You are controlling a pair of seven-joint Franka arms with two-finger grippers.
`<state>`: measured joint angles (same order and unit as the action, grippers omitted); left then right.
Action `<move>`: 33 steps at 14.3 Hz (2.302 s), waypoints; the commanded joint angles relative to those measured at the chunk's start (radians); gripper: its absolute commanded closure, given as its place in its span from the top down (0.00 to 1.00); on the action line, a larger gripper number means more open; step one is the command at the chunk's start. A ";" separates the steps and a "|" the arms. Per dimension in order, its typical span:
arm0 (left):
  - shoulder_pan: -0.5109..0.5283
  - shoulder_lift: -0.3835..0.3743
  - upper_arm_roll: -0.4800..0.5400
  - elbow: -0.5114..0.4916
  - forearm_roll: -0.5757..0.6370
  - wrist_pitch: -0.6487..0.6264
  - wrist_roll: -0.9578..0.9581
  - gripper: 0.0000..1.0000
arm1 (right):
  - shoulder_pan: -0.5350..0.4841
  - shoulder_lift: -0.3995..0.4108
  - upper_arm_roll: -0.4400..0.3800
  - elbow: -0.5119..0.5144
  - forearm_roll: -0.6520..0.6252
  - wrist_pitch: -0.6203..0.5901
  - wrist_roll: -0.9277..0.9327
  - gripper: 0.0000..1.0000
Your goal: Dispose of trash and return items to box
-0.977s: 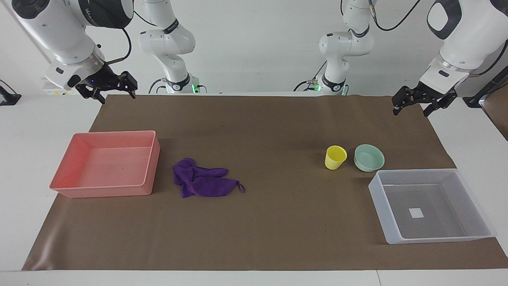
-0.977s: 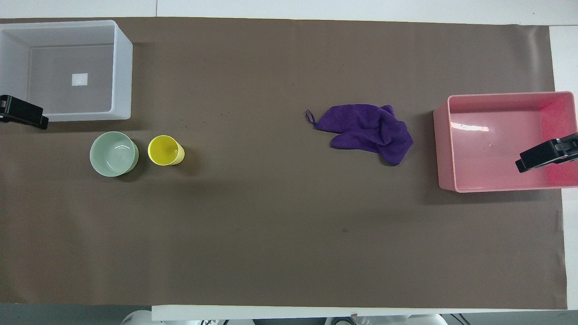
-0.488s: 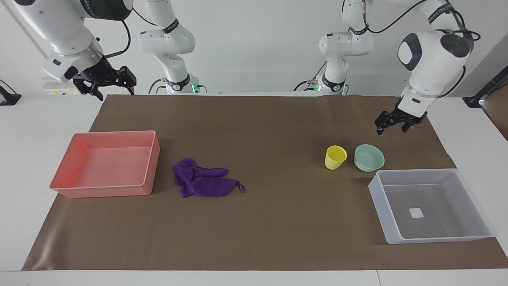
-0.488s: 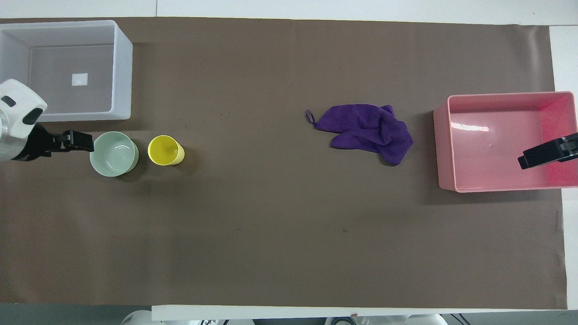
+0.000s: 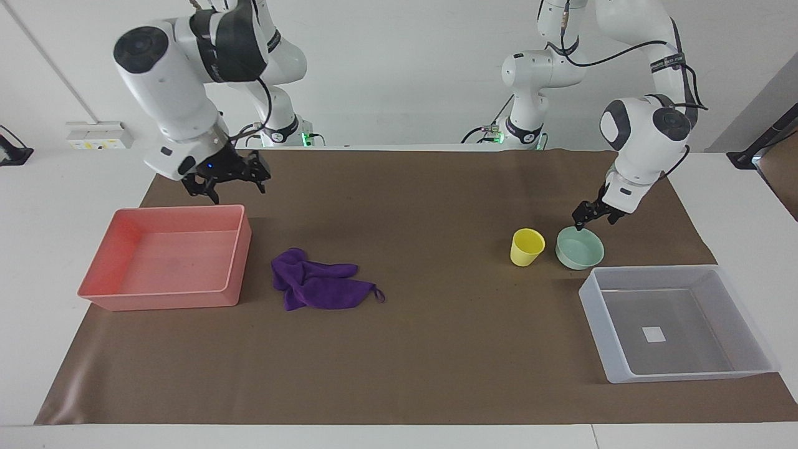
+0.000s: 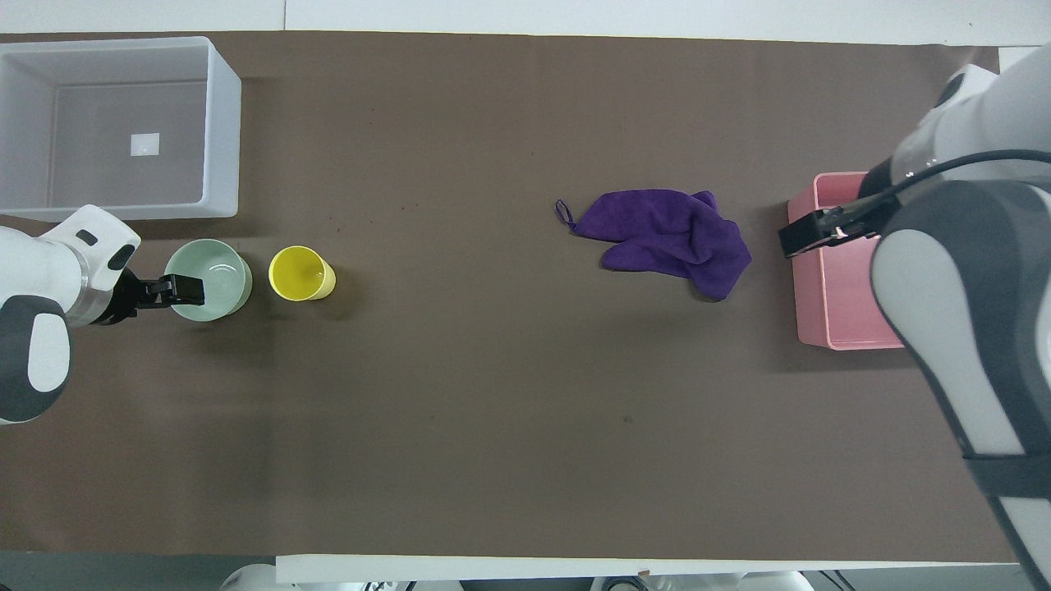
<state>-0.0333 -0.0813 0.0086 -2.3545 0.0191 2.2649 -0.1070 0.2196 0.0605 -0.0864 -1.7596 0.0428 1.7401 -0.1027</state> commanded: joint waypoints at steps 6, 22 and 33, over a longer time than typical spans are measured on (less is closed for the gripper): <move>0.003 0.052 -0.001 -0.040 0.018 0.117 -0.019 0.73 | 0.033 0.225 0.000 -0.020 0.058 0.301 -0.014 0.99; 0.026 0.027 0.005 0.435 -0.043 -0.439 -0.023 0.00 | 0.043 0.230 0.017 -0.173 0.060 0.498 -0.009 0.00; 0.101 0.460 0.013 0.787 -0.104 -0.112 -0.036 0.00 | -0.123 -0.071 0.005 -0.043 -0.006 0.018 -0.009 0.00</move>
<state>0.0460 0.3239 0.0228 -1.5990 -0.0810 2.0947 -0.1339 0.1350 0.0293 -0.0862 -1.7886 0.0645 1.7807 -0.0975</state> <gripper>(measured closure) 0.969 0.903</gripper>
